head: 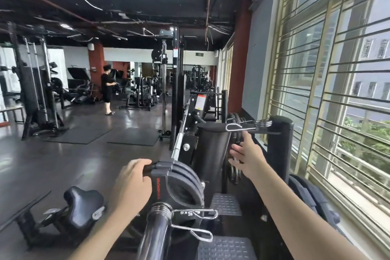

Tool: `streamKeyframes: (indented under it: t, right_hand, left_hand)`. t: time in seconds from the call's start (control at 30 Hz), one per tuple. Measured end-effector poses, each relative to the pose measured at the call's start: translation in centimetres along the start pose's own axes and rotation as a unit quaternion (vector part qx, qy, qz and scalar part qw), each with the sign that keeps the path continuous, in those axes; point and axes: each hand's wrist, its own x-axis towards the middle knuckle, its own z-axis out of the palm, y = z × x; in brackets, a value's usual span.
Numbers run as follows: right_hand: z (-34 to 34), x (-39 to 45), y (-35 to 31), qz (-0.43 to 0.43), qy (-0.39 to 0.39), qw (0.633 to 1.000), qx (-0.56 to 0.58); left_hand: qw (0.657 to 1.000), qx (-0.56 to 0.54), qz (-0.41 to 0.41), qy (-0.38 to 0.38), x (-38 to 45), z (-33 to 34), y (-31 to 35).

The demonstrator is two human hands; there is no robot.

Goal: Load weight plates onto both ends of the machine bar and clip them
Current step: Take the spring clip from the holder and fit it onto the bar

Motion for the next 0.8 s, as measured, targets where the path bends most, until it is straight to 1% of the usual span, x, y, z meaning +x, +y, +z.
streamKeyframes:
  t: [0.03, 0.07, 0.13, 0.2, 0.27, 0.33, 0.43, 0.53, 0.63, 0.67, 0.73, 0.8]
  right_hand:
    - [-0.4, 1.1, -1.3, 0.028, 0.016, 0.998, 0.049]
    - [-0.6, 2.0, -2.4, 0.050, 0.023, 0.995, 0.085]
    - [-0.3, 3.4, -3.5, 0.083, 0.012, 0.989, 0.125]
    - [0.4, 4.5, -4.1, 0.097, -0.017, 0.987, 0.129]
    - [1.3, 5.1, -4.2, 0.091, -0.051, 0.988, 0.117]
    - [2.0, 5.4, -4.0, 0.082, -0.070, 0.989, 0.104]
    - [2.1, 5.5, -3.9, 0.078, -0.066, 0.991, 0.084]
    - [1.8, 5.4, -4.1, 0.066, -0.067, 0.995, 0.033]
    - [1.3, 4.9, -4.7, 0.062, -0.067, 0.996, 0.009]
    - [1.2, 4.7, -4.9, 0.066, -0.060, 0.996, 0.018]
    - [1.2, 3.9, -4.7, 0.077, -0.041, 0.994, 0.071]
    - [1.2, 2.5, -3.9, 0.063, -0.021, 0.989, 0.132]
  left_hand:
    - [0.999, 0.004, 0.024, 0.028, -0.2, 0.3, 1.2]
    - [0.998, 0.002, 0.045, 0.037, -0.4, 0.5, 2.6]
    - [0.996, 0.005, 0.086, 0.020, -0.6, 1.1, 5.2]
    - [0.994, 0.032, 0.102, 0.001, -0.7, 2.0, 6.3]
    - [0.990, 0.078, 0.120, 0.003, -0.7, 2.8, 5.9]
    - [0.985, 0.108, 0.132, -0.005, -0.6, 3.1, 5.1]
    - [0.984, 0.124, 0.126, -0.006, -0.3, 3.4, 4.9]
    - [0.980, 0.139, 0.139, -0.003, -0.5, 3.3, 5.0]
    - [0.982, 0.127, 0.143, -0.007, -0.7, 3.0, 5.2]
    - [0.980, 0.133, 0.149, 0.003, -0.6, 3.0, 5.3]
    - [0.978, 0.136, 0.157, -0.005, -0.7, 2.8, 5.7]
    - [0.979, 0.125, 0.155, -0.039, -0.7, 2.4, 5.6]
